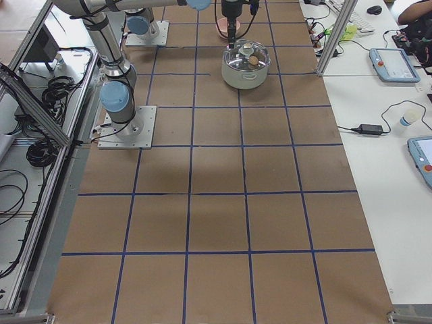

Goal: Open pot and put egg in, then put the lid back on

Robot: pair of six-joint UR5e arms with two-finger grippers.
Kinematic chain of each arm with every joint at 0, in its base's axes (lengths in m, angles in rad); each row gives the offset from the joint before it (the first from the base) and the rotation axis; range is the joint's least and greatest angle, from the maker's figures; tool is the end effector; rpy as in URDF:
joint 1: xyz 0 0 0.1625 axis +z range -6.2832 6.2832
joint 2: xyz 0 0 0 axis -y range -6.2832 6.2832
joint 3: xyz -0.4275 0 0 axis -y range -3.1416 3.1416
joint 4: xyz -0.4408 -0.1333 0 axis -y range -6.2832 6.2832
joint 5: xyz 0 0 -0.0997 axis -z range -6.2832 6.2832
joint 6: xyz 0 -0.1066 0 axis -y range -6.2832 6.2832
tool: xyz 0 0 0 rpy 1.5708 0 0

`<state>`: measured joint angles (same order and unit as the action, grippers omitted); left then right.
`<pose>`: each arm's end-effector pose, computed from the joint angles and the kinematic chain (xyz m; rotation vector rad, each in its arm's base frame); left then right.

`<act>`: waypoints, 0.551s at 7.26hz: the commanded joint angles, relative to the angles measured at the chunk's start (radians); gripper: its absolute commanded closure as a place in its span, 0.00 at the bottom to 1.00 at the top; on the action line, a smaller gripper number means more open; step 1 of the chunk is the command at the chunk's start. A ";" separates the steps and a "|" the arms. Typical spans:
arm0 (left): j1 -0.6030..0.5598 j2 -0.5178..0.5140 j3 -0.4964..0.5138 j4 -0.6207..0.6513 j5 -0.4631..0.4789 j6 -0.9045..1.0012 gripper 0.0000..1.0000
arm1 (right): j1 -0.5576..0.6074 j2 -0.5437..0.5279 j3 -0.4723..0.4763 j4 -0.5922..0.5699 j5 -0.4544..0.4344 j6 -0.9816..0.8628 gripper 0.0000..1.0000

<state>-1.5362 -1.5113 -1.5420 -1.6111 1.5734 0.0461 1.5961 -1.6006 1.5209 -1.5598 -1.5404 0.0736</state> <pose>-0.1150 -0.5227 0.5264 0.0179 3.1361 -0.0750 0.1500 -0.5298 0.5254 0.0734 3.1052 -0.1043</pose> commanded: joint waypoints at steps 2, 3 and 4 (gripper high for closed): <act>-0.001 -0.004 -0.001 -0.001 0.002 -0.005 0.00 | 0.001 0.001 0.002 -0.008 -0.006 -0.005 0.00; -0.001 -0.003 -0.001 -0.001 0.000 -0.008 0.00 | 0.001 -0.001 0.001 -0.009 -0.001 -0.008 0.00; -0.001 -0.004 -0.001 -0.001 0.000 -0.009 0.00 | 0.002 -0.001 -0.001 -0.009 0.005 0.001 0.00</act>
<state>-1.5370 -1.5147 -1.5431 -1.6123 1.5746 0.0390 1.5974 -1.6010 1.5216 -1.5686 -1.5417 0.0696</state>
